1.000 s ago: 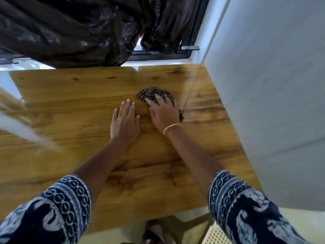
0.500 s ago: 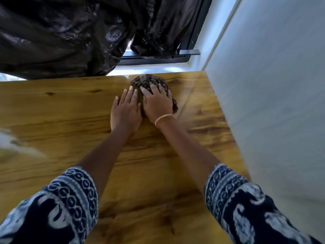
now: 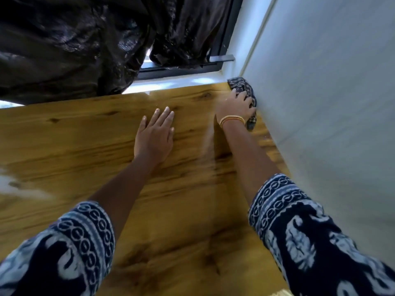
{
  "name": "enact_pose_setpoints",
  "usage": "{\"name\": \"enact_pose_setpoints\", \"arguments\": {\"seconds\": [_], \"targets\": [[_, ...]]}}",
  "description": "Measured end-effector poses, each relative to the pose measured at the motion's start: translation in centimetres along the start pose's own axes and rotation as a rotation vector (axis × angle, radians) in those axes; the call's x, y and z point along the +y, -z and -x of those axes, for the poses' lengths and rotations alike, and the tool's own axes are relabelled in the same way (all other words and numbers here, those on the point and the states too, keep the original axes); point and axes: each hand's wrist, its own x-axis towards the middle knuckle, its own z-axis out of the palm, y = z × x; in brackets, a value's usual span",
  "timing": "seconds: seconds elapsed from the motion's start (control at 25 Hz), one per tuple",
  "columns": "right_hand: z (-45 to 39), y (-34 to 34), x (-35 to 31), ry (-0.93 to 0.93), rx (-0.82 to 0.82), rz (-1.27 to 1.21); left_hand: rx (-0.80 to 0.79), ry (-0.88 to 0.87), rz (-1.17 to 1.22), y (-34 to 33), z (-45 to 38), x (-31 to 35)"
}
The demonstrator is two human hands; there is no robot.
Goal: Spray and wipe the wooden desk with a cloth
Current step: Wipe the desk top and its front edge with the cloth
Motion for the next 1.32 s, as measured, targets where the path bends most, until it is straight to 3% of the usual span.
{"name": "enact_pose_setpoints", "arguments": {"seconds": [0.2, 0.68, 0.92, 1.08, 1.2, 1.32], "targets": [[8.7, -0.1, 5.5, -0.111, 0.021, 0.033, -0.077, -0.210, -0.028, 0.1, 2.9, 0.8], [28.5, -0.4, 18.2, -0.453, -0.034, 0.027, -0.226, -0.517, -0.049, -0.4, 23.9, 10.3], [33.2, -0.5, 21.3, -0.509, 0.005, -0.014, -0.167, -0.499, -0.062, -1.1, 27.8, 10.0], [35.5, -1.8, 23.4, -0.544, 0.103, -0.207, -0.142, -0.439, -0.055, -1.3, 30.3, 10.6], [37.7, -2.7, 25.1, -0.504, 0.074, -0.249, -0.129, -0.393, -0.016, -1.2, 32.7, 11.6], [40.7, -3.3, 27.3, -0.422, 0.071, -0.346, -0.097, -0.463, 0.010, -1.3, 36.3, 12.3]]}}
